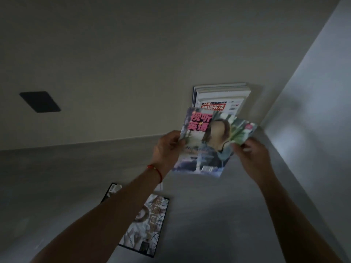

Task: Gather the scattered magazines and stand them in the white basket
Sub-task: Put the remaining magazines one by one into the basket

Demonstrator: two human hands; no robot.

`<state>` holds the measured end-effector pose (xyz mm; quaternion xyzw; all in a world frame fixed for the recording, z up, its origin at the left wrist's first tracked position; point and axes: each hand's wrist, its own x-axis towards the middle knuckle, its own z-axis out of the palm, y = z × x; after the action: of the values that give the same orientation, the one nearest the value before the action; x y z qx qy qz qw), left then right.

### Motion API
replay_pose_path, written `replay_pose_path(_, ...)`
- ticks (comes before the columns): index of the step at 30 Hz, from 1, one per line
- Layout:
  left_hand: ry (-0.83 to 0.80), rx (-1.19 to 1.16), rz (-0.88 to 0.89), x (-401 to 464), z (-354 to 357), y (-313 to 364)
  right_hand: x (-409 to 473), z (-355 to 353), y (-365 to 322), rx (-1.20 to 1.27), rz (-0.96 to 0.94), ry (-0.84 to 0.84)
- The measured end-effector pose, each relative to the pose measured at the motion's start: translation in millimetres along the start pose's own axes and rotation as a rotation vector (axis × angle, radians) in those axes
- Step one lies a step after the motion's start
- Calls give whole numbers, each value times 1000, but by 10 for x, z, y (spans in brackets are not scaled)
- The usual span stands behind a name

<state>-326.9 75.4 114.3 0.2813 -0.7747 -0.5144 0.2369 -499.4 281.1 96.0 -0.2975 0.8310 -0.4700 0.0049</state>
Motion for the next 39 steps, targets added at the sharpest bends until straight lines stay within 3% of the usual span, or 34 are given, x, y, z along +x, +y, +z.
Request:
replay_pose_path(6,138,221,60,588,328,408,775,-409,-14,-43,-111,92)
replay_pose_path(11,130,280,-112,954,547,462,1243,-360,158,-79,-163,103)
replay_pose_path(16,149,194,-338,1168,777,136,1427,-89,517,-142,-127,60)
replay_pose_path(21,98,150,-493,1220,983,-203,1402,269,853,-129,35,-53)
replay_pose_path(27,190,-209,-600,1311,1121,-308,1404,450,993,24,152,-85)
replay_pose_path(32,89,-328,-590,1365,1061,-295,1374,433,909,255,163,-222)
replay_pose_path(39,67,216,-211,559,369,-655,653,532,608,99,50,-40)
